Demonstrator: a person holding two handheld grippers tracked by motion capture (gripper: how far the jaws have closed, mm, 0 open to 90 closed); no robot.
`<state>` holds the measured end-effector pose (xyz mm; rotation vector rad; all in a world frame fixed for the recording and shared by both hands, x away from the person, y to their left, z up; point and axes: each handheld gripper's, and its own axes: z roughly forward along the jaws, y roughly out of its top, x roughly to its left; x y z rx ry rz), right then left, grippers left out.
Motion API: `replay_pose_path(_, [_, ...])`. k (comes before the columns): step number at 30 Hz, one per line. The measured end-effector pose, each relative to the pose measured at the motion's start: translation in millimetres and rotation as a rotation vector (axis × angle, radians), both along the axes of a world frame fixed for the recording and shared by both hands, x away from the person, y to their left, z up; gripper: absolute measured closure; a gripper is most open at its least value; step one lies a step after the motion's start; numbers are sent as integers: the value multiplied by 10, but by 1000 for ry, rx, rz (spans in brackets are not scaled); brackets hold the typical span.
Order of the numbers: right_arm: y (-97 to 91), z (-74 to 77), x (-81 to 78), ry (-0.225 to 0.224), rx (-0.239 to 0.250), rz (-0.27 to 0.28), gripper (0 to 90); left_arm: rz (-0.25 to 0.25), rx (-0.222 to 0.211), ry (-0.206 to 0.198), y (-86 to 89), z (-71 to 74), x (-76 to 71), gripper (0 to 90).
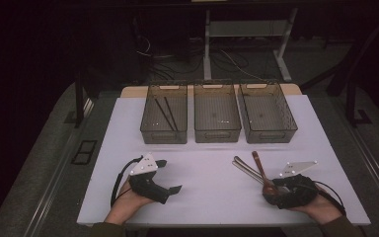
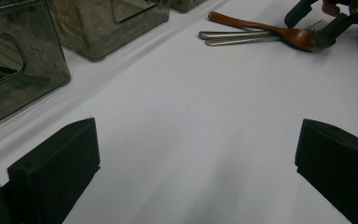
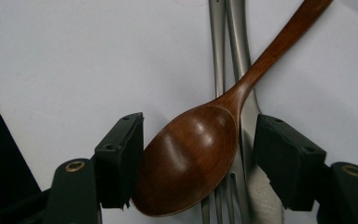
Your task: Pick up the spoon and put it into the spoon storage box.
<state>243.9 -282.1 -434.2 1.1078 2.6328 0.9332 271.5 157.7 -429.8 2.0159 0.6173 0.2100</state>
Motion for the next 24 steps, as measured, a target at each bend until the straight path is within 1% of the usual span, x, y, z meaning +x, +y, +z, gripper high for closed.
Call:
replay_pose_path(1, [10, -5, -4, -2, -5, 3, 349, 0, -1, 0, -1, 2, -2, 0])
replay_pose_path(3, [22, -18, -12, -17, -32, 14, 354, 2, -2, 0, 0, 3, -2, 0])
replay_pose_path(10, [71, -10, -40, -53, -68, 32, 453, -1, 2, -1, 0, 2, 0, 0])
replay_pose_path(16, [105, -11, -48, -55, -72, 36, 552, -1, 5, -2, -3, -1, 0, 0])
replay_pose_path(21, [138, -14, -57, -54, -64, 53, 630, 1, 3, -1, 0, 2, -2, 0])
replay_pose_path(24, [160, -19, -60, -45, -56, 62, 671, 1, 3, -1, 0, 1, -2, 0])
